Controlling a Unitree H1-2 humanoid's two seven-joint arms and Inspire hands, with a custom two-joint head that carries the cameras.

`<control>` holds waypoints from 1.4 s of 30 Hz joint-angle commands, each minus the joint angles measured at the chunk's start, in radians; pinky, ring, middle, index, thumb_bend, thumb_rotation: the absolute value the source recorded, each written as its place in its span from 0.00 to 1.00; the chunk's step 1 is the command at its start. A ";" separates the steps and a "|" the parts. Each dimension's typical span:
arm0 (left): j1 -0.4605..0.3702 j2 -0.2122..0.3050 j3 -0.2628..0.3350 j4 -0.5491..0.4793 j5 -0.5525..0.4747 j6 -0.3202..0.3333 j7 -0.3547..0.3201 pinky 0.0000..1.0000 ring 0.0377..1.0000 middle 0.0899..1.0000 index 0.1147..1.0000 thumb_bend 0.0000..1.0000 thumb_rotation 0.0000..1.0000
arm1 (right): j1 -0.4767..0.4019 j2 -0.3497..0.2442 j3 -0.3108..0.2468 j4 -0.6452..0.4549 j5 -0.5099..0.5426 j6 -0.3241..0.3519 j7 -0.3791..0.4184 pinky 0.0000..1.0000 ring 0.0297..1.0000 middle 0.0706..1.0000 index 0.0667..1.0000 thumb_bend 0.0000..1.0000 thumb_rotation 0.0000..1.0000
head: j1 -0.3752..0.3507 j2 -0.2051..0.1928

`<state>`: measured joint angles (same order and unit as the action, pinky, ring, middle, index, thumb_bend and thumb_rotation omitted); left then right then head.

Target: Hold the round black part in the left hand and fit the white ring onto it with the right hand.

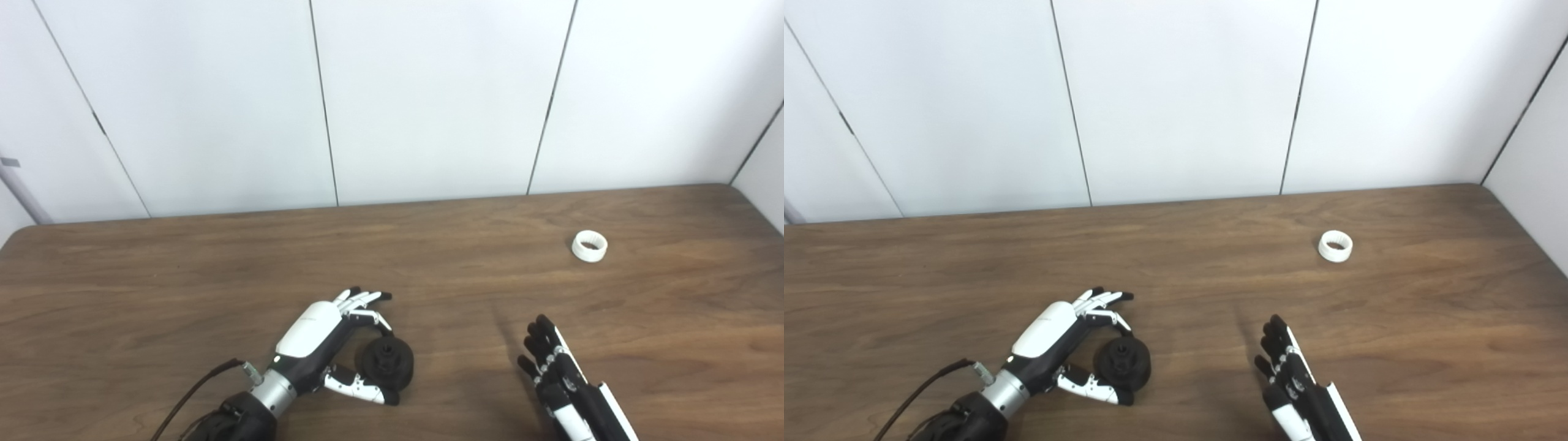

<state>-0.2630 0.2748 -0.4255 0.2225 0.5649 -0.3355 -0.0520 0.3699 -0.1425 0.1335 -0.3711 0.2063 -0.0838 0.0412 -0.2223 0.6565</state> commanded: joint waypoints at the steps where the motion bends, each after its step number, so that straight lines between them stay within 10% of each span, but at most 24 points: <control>1: 0.038 -0.010 -0.012 0.044 0.000 -0.021 -0.002 1.00 0.92 0.91 0.41 0.51 0.04 | 0.026 0.054 0.009 -0.057 -0.020 -0.006 -0.006 0.95 1.00 1.00 1.00 0.66 0.70 | 0.000 0.001; 8: 0.029 0.001 -0.007 0.053 -0.006 -0.060 -0.005 1.00 0.92 0.91 0.41 0.51 0.05 | -0.057 -0.037 -0.093 -0.264 -0.360 0.228 -0.062 0.74 0.89 0.96 0.95 0.73 0.78 | -0.137 -0.018; 16: -0.008 0.024 0.010 0.110 -0.031 -0.106 -0.039 1.00 0.92 0.91 0.41 0.51 0.05 | -0.270 -0.180 -0.193 -0.404 -0.730 0.537 0.073 0.61 0.78 0.83 0.82 0.76 0.80 | -0.261 -0.039; 24: -0.029 0.052 0.006 0.129 -0.061 -0.134 -0.037 1.00 0.91 0.90 0.41 0.51 0.04 | -0.378 -0.190 -0.217 -0.353 -0.940 0.553 0.215 0.61 0.78 0.83 0.81 0.72 0.74 | -0.392 -0.063; 42: -0.040 0.080 -0.057 0.118 -0.103 -0.134 -0.019 1.00 0.90 0.90 0.41 0.51 0.05 | -0.632 -0.234 -0.334 -0.239 -1.319 0.553 0.656 0.67 0.89 0.91 0.80 0.76 0.57 | -0.382 -0.076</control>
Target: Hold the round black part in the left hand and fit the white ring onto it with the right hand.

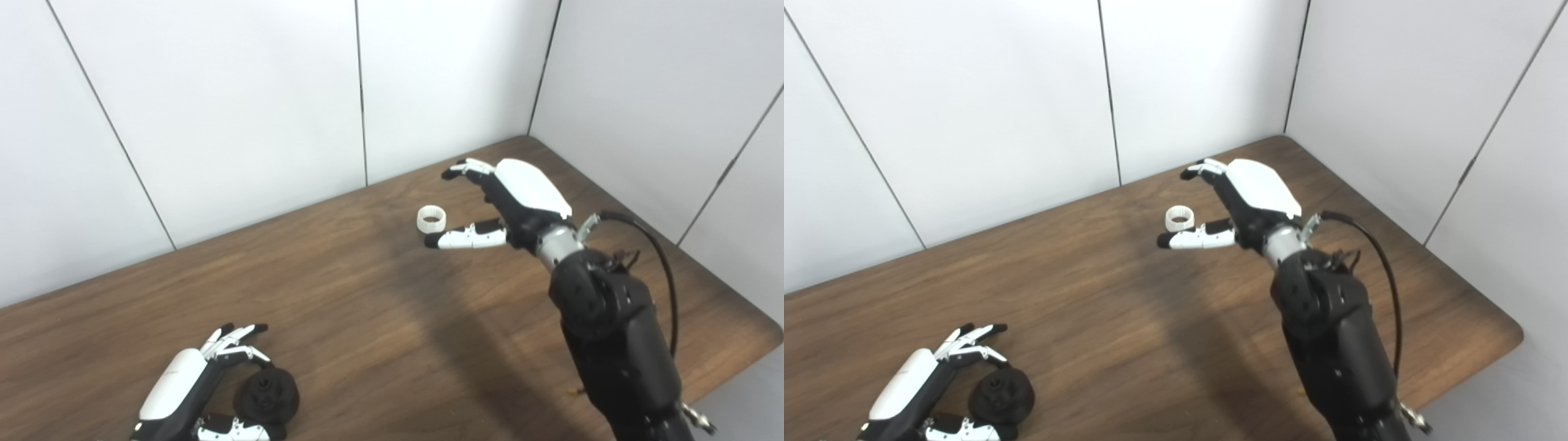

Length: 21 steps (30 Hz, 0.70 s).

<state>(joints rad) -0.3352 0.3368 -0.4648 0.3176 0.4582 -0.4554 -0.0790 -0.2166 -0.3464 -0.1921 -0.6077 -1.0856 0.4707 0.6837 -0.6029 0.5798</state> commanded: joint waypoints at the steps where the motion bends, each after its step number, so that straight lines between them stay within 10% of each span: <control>1: 0.033 0.019 -0.019 0.021 0.004 -0.014 0.007 1.00 0.91 0.90 0.41 0.51 0.05 | -0.058 -0.036 -0.009 0.006 -0.039 -0.002 0.027 0.69 0.90 0.91 0.80 0.76 0.56 | -0.001 0.001; 21: 0.052 0.021 -0.027 -0.002 0.007 -0.014 -0.001 1.00 0.90 0.91 0.41 0.51 0.05 | -0.186 -0.283 0.149 0.288 -0.041 -0.120 -0.021 0.86 1.00 0.96 0.76 0.88 0.43 | 0.017 -0.014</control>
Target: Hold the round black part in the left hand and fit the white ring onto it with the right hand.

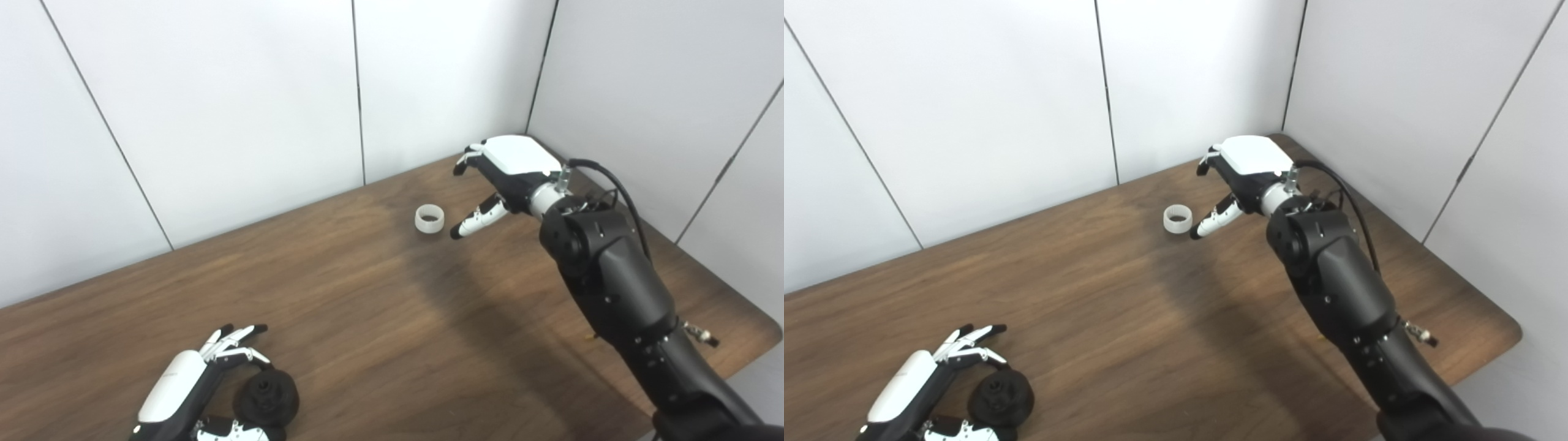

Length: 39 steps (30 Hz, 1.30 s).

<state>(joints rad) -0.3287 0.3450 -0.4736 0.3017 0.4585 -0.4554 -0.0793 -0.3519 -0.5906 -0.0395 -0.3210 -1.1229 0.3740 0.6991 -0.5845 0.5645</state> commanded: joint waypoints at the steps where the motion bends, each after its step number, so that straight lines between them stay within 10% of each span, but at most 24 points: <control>1: 0.047 0.013 -0.018 0.012 0.007 -0.014 -0.001 1.00 0.90 0.90 0.41 0.51 0.05 | -0.057 -0.047 0.005 0.018 -0.001 -0.029 -0.040 0.88 1.00 0.97 0.76 0.89 0.44 | 0.002 0.002; 39: 0.066 0.005 -0.028 0.006 0.019 -0.013 0.011 1.00 0.89 0.91 0.41 0.51 0.05 | -0.285 -0.073 0.259 0.393 0.100 -0.042 -0.013 1.00 1.00 1.00 0.80 0.95 0.45 | 0.021 -0.028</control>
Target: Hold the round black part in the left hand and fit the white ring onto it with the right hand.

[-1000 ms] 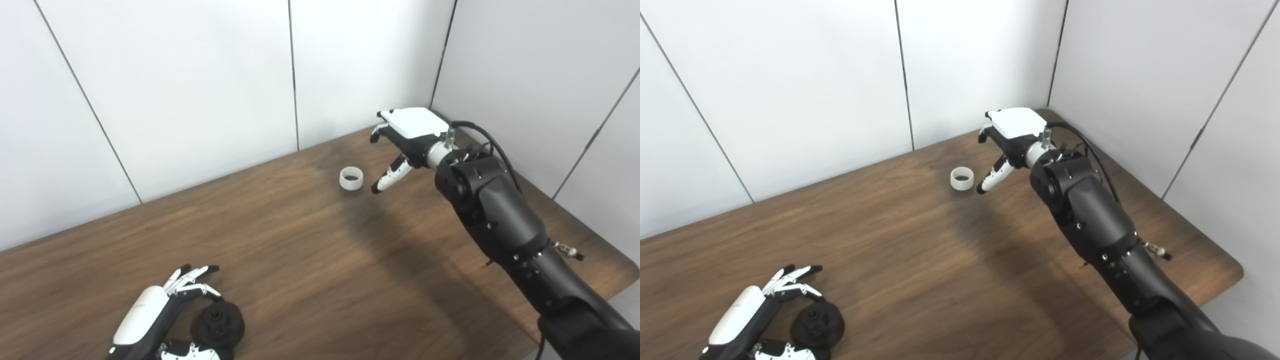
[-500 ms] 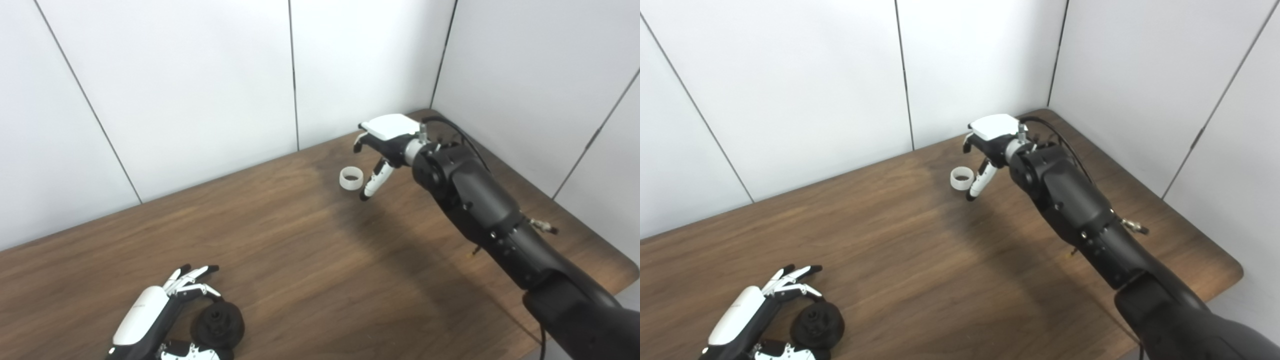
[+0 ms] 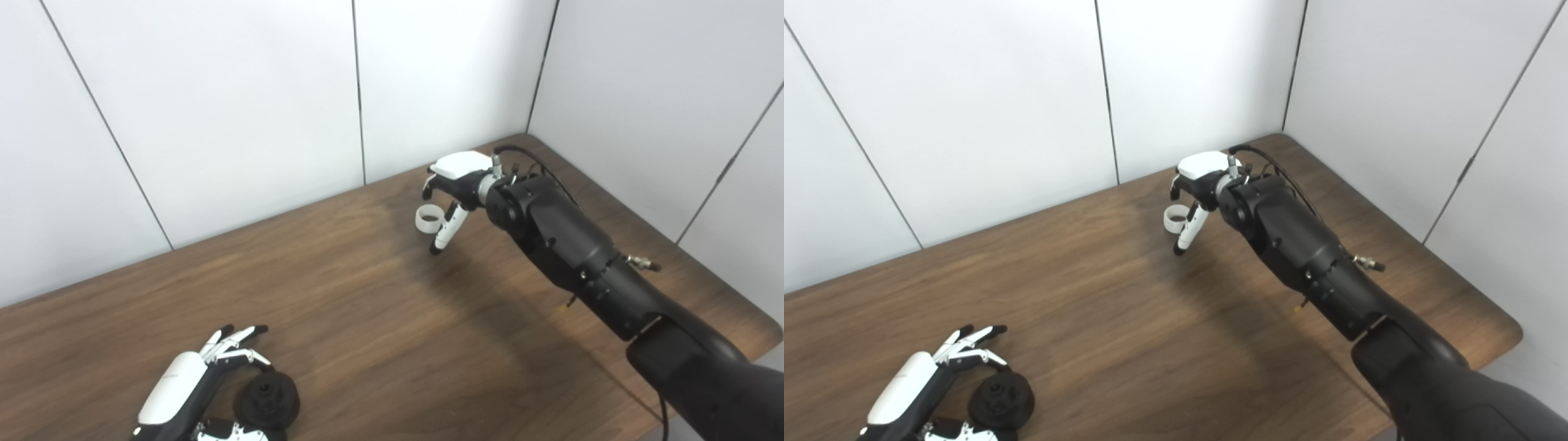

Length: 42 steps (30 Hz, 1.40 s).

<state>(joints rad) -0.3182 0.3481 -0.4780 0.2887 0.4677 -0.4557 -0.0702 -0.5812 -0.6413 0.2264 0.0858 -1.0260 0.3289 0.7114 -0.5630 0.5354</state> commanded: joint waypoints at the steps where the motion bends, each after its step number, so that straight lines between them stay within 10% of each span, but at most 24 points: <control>1: 0.056 0.001 -0.023 0.018 0.011 -0.013 0.002 1.00 0.89 0.91 0.41 0.51 0.05 | -0.056 -0.023 -0.005 -0.012 0.004 0.003 -0.026 1.00 1.00 1.00 0.80 0.96 0.45 | -0.001 0.000; 42: 0.097 0.000 -0.009 -0.016 0.016 -0.013 -0.017 1.00 0.89 0.91 0.41 0.51 0.05 | -0.139 -0.046 0.042 0.109 0.012 0.010 -0.097 1.00 1.00 1.00 0.83 0.92 0.47 | 0.031 0.003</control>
<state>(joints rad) -0.2882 0.3495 -0.4710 0.2513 0.4746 -0.4553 -0.0839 -0.6623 -0.6527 0.2725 0.2052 -1.0044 0.3413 0.6400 -0.5308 0.5369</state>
